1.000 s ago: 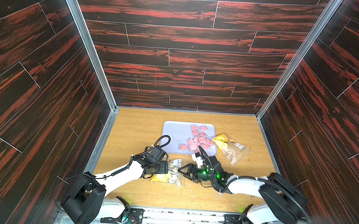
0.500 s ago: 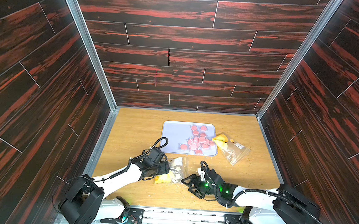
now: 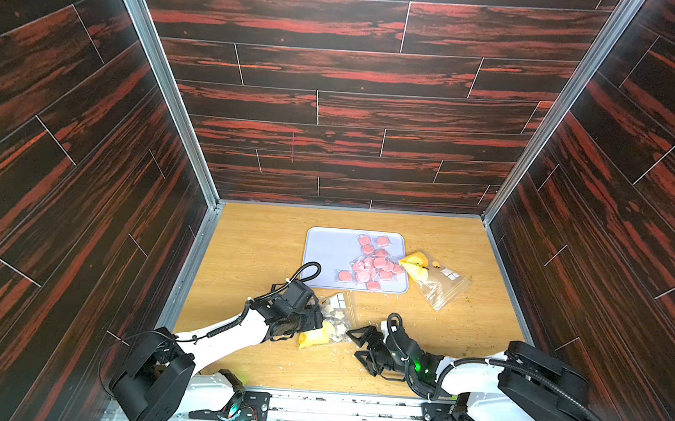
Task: Pour cookies out of the ziploc bag
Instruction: Pick up the ziploc bag from the center of the board.
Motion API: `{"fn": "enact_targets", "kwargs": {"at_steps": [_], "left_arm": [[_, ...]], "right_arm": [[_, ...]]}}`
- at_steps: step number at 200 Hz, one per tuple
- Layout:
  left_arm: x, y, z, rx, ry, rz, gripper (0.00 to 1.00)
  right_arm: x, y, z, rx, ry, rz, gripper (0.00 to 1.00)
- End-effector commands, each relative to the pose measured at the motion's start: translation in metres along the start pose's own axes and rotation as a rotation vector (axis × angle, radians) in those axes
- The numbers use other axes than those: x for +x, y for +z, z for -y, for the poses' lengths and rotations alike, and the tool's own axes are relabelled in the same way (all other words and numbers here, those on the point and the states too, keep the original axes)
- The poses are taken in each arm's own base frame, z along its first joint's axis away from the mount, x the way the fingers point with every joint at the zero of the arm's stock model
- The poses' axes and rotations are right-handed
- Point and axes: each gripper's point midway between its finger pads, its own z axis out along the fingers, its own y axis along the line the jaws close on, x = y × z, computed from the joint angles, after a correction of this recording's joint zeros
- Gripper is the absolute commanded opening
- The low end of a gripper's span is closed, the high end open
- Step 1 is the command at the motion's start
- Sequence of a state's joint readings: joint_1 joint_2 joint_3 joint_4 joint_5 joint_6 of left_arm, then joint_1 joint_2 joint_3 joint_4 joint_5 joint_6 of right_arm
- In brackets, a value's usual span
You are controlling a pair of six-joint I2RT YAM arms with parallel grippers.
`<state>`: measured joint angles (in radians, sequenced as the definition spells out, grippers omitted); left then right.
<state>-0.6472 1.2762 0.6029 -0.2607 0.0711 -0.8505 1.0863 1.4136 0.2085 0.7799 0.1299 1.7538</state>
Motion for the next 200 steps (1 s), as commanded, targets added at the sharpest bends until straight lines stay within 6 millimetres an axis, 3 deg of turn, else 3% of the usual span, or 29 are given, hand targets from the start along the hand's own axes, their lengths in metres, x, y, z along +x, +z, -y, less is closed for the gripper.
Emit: {"fn": "enact_targets", "kwargs": {"at_steps": [1,118,200], "left_arm": [[0.006,-0.002,-0.001,0.007,-0.017,-0.012,0.79],[0.007,0.000,0.003,0.004,-0.003,-0.022,0.79],[0.008,0.000,0.007,0.006,0.007,-0.027,0.79]], "right_arm": [[-0.019,0.002,0.006,-0.014,0.040,0.089,0.90],[-0.053,0.007,0.003,-0.176,0.090,0.177,0.82],[-0.067,0.013,0.005,-0.163,0.087,0.201,0.67]]}}
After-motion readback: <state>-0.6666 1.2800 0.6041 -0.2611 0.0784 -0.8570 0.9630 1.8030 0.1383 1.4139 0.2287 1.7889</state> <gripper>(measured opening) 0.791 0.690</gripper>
